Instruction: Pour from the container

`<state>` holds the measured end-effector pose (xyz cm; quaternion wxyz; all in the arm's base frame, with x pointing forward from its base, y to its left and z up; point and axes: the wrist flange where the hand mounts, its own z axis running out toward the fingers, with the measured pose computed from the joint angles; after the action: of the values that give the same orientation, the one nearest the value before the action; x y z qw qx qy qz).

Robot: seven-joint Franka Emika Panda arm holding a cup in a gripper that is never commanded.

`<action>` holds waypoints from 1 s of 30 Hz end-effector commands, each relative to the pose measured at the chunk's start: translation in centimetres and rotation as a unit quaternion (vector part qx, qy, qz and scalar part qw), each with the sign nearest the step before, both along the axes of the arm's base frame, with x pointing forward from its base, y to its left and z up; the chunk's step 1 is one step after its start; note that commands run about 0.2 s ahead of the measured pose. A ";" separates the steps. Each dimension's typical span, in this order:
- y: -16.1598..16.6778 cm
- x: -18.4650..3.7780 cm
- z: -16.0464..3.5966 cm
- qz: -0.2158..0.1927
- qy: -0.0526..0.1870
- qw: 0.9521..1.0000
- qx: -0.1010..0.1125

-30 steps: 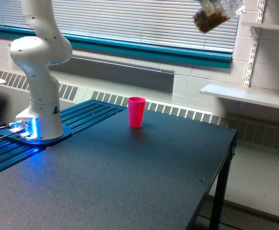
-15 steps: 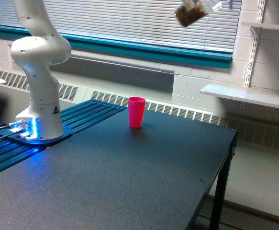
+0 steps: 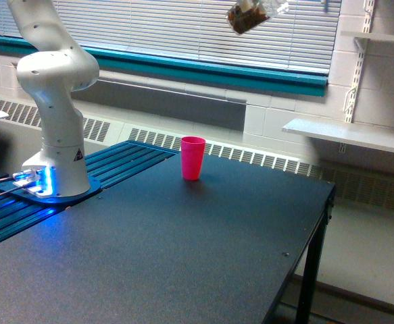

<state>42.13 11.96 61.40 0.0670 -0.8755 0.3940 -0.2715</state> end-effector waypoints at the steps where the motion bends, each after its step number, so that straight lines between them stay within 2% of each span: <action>1: 1.7 -2.0 -1.9 -0.004 0.019 1.000 0.007; 7: 2.8 -4.7 -5.0 -0.006 0.039 0.999 0.019; 13: 3.0 -7.3 -6.8 -0.012 0.057 0.998 0.026; 19: 2.5 -9.3 -6.8 -0.017 0.066 0.997 0.028; 26: 1.7 -10.3 -5.9 -0.011 0.071 0.997 0.029; 30: 1.6 -10.6 -6.3 -0.005 0.082 0.996 0.035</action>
<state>31.83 13.74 55.33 0.0630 -0.8851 0.4163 -0.1984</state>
